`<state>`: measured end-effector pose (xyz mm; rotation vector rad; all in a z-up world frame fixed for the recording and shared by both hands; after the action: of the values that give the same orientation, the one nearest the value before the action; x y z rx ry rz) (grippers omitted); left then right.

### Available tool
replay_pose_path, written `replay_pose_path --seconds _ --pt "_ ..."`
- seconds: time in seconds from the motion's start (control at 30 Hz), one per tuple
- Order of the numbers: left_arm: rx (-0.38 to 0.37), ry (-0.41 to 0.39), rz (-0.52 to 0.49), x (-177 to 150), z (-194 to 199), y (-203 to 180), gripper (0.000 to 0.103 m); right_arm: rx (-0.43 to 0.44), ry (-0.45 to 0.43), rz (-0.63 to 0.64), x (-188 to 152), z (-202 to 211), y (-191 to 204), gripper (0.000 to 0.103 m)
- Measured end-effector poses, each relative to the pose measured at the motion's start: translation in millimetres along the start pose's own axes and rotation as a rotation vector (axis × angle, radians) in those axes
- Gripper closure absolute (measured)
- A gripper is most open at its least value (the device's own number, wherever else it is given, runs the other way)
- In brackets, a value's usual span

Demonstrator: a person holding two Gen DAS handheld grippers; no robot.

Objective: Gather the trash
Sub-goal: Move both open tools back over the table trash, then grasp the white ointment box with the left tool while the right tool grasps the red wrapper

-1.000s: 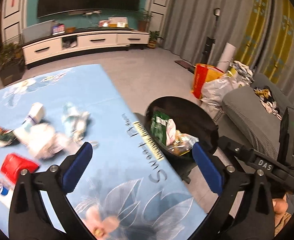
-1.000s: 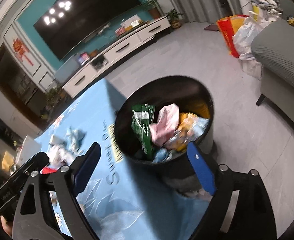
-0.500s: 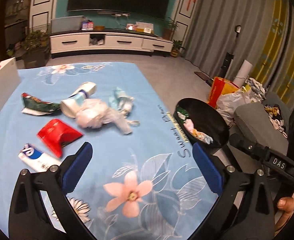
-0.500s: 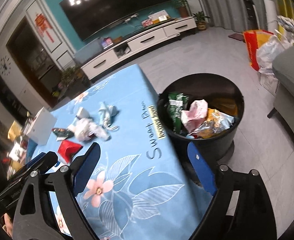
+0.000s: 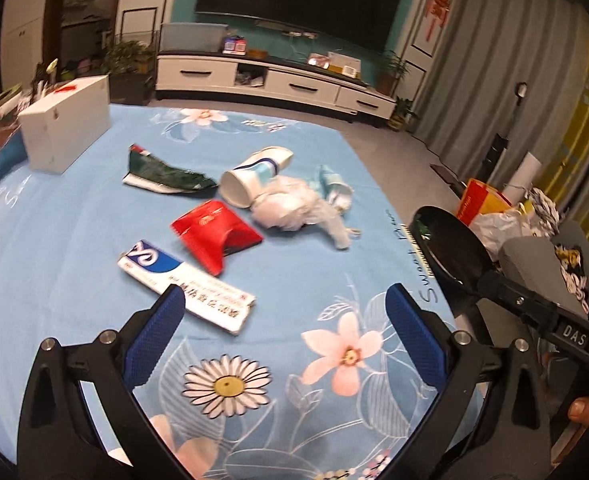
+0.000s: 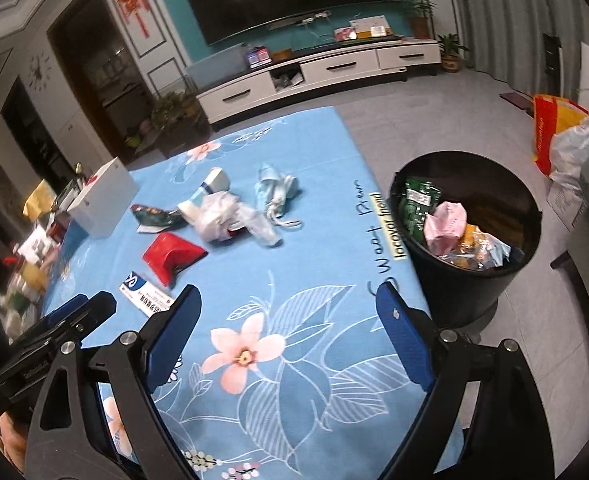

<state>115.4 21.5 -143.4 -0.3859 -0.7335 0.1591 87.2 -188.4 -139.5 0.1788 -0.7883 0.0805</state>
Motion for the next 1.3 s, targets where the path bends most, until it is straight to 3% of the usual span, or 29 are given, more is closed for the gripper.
replay_pose_path --seconds 0.17,0.47,0.63,0.87,1.0,1.13,1.3 --pt "0.013 0.013 0.047 -1 -4 26 0.003 -0.002 0.023 0.038 -1 -9 14 0.015" --pt "0.096 0.034 0.210 -2 -14 106 0.003 0.006 0.060 0.149 -4 -33 42 0.015" --pt "0.120 0.055 0.253 -6 -21 128 0.003 0.039 0.086 0.196 -7 -52 56 0.016" --pt "0.126 0.119 0.233 -9 -52 110 0.003 0.050 0.095 0.186 -2 -71 52 0.016" --pt "0.165 0.136 0.226 -1 -80 95 0.003 0.056 0.109 0.162 -5 -81 41 0.016" --pt "0.282 0.139 0.247 5 -104 93 0.003 0.057 0.115 0.151 -7 -87 32 0.016" --pt "0.420 0.118 0.173 8 -118 90 0.004 0.076 0.107 0.141 -2 -96 25 0.016"
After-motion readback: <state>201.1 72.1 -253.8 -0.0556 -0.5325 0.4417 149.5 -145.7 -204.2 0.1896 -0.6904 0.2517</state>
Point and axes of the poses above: each gripper's, at about its wrist camera, not at the fingertips, and z roughly against the way its jaws point, y to its left, x to its top, the point moved 6 cm from there along -z, roughly the way its jaws point, and after that the axes turned 14 degrees about z, right-handed, at the moved point
